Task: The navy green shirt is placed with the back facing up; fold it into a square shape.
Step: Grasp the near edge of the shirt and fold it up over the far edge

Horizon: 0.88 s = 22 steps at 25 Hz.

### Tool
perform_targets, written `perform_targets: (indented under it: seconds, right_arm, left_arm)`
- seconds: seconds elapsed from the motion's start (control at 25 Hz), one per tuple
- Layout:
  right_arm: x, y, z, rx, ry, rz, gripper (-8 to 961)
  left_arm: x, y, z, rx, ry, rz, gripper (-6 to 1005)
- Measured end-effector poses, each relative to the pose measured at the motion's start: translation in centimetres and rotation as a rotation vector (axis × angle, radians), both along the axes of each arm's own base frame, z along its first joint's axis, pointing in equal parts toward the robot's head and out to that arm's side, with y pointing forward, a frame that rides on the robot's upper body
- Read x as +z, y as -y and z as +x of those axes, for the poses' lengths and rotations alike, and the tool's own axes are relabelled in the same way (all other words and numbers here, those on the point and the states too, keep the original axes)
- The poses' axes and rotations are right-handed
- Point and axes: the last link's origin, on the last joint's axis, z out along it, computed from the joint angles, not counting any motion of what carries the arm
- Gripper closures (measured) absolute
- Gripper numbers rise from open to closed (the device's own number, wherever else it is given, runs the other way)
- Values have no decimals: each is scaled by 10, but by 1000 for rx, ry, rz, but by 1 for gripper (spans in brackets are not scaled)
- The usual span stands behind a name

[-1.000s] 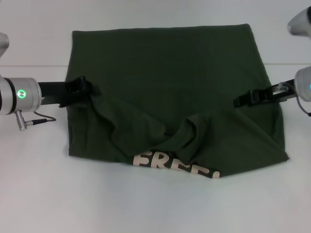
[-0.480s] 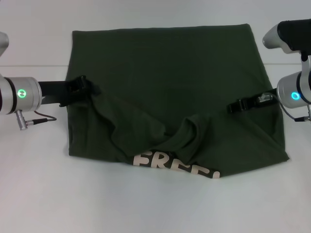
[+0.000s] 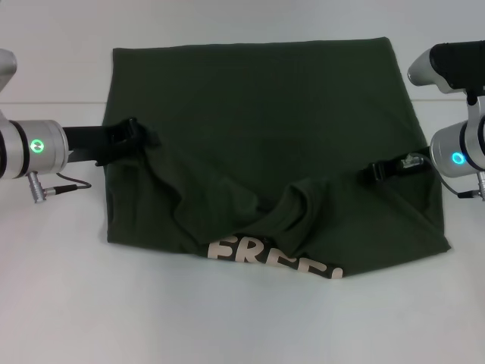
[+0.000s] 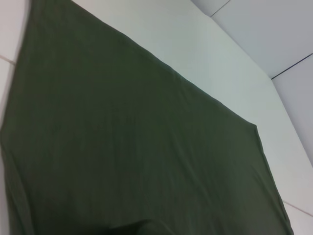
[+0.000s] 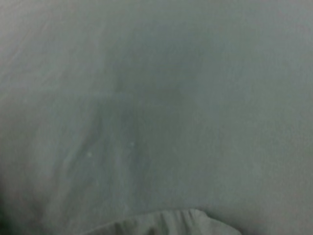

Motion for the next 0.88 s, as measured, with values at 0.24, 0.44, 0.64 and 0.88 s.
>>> perform_targets:
  seconds: [0.24,0.44,0.64,0.88]
  right_arm:
    - [0,1,0,-4,-3,-2,620]
    - [6,1,3,-28,-23,14,838]
    - [27,3,4,-40,-43,48,943]
    - [66,4,-4,-27,-63,146,943]
  left_arm:
    - [-1,1,-1,3,2,-2,959]
    - [-1,3,-3,7,3,-3,959]
    - [5,7,-6,4,8,-14,959]
    - [22,12,-7,-3,17,-14,959]
